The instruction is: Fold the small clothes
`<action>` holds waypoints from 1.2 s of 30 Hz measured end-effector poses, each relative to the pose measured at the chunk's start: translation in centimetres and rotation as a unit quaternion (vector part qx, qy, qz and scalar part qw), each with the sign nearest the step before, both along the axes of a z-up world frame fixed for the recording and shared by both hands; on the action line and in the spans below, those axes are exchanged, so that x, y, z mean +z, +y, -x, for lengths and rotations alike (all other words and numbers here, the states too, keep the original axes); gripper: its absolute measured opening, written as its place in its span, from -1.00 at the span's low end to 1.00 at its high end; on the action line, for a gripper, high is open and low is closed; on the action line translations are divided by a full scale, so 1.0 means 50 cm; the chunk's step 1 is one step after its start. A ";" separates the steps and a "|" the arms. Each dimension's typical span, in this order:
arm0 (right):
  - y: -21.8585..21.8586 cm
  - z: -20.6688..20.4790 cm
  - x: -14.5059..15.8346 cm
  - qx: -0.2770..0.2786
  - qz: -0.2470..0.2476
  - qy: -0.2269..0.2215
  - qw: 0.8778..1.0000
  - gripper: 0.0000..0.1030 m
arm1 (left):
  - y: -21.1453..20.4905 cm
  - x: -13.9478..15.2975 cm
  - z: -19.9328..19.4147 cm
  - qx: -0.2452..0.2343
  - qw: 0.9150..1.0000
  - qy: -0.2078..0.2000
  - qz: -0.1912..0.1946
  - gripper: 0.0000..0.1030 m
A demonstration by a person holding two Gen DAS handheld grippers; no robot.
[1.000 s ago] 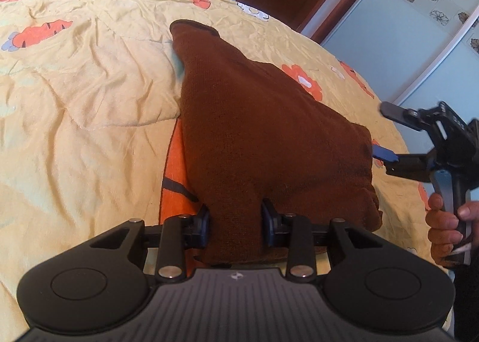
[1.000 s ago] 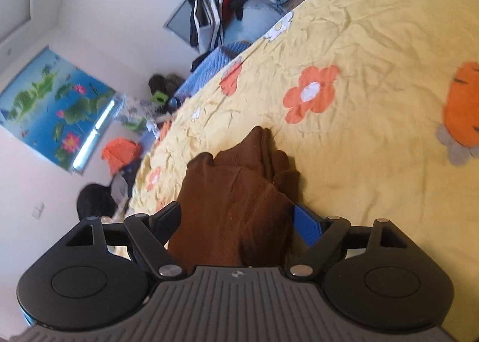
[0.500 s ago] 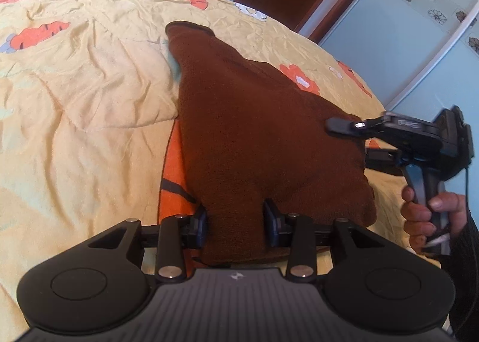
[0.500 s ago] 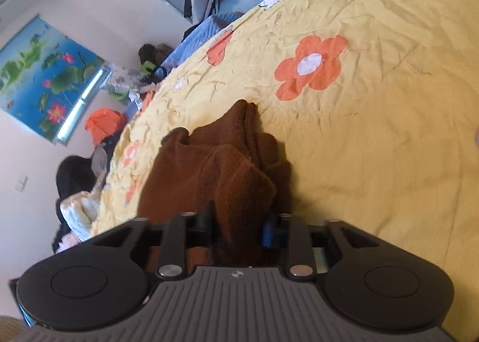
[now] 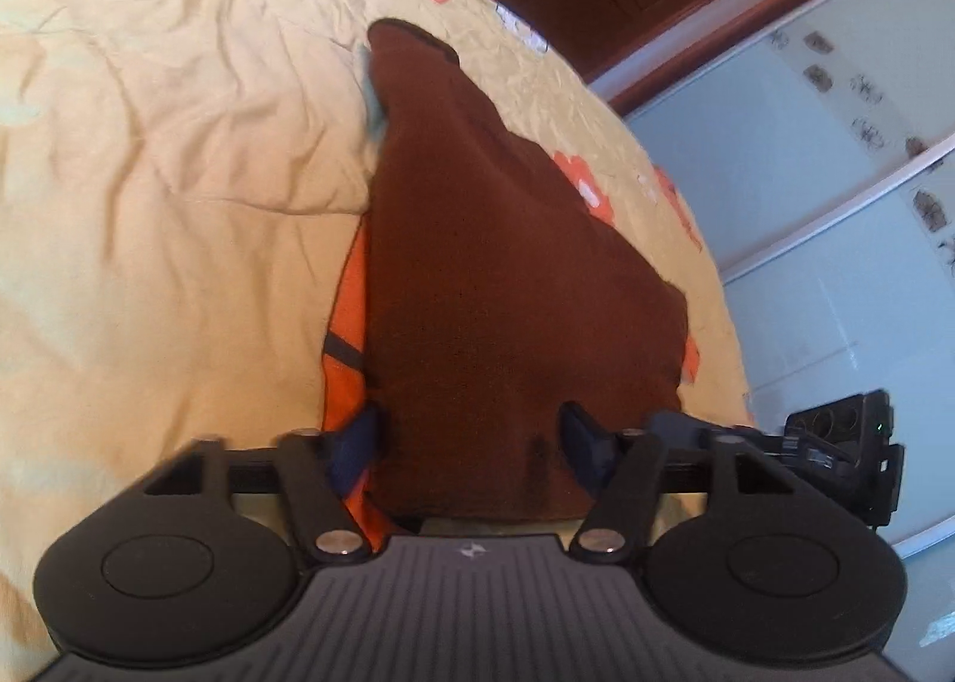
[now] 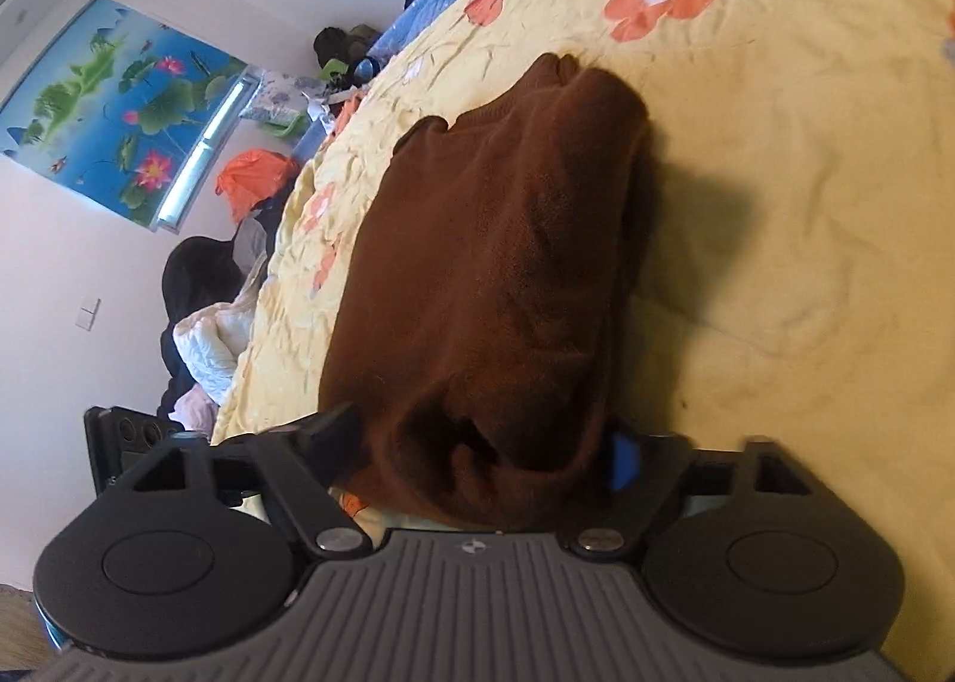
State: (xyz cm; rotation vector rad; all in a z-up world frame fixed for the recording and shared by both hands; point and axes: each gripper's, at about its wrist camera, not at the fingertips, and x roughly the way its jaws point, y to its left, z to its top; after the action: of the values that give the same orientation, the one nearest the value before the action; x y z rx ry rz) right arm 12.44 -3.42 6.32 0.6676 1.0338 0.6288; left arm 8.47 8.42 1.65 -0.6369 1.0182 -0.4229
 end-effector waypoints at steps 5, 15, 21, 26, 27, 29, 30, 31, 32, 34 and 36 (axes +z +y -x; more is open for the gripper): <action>0.008 0.049 0.022 0.050 0.031 -0.024 0.998 -0.42 | -0.013 0.053 0.052 -0.035 0.997 -0.035 -0.059 -0.69; -0.059 0.135 0.053 -0.041 -0.005 -0.046 0.998 0.50 | -0.050 0.120 0.185 -0.017 0.954 -0.179 -0.242 -0.05; -0.002 0.058 0.146 -0.027 -0.008 -0.135 0.990 1.00 | -0.189 0.124 0.194 -0.085 0.894 -0.290 -0.330 0.74; 0.082 -0.097 0.039 -0.004 0.073 -0.102 0.992 0.88 | -0.218 0.012 0.155 -0.089 0.914 -0.233 -0.321 0.75; 0.071 -0.117 0.025 -0.020 0.065 -0.102 0.992 0.85 | -0.218 0.010 0.162 -0.089 0.909 -0.242 -0.326 0.75; 0.053 -0.142 0.021 -0.049 0.030 -0.066 0.996 0.87 | -0.206 0.027 0.159 -0.082 0.922 -0.218 -0.308 0.75; 0.057 -0.148 0.033 -0.040 0.043 -0.057 0.997 0.86 | -0.192 0.043 0.161 -0.077 0.930 -0.212 -0.290 0.75; 0.066 -0.149 0.051 -0.027 0.067 -0.057 0.996 0.85 | -0.176 0.057 0.165 -0.069 0.935 -0.213 -0.274 0.76; 0.074 -0.141 0.069 -0.023 0.084 -0.063 0.994 0.85 | -0.160 0.072 0.170 -0.058 0.937 -0.220 -0.264 0.76; 0.093 -0.123 0.105 -0.022 0.070 -0.092 0.993 0.95 | -0.147 0.087 0.169 -0.049 0.934 -0.231 -0.267 0.77; 0.139 -0.121 0.132 -0.002 0.031 -0.125 0.992 1.00 | -0.161 0.078 0.138 -0.063 0.931 -0.226 -0.282 0.77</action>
State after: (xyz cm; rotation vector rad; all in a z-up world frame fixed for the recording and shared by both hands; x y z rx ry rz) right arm 18.49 3.52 12.93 0.5218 0.8141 0.6564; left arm 1.56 0.40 5.56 0.0496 0.6872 -0.3437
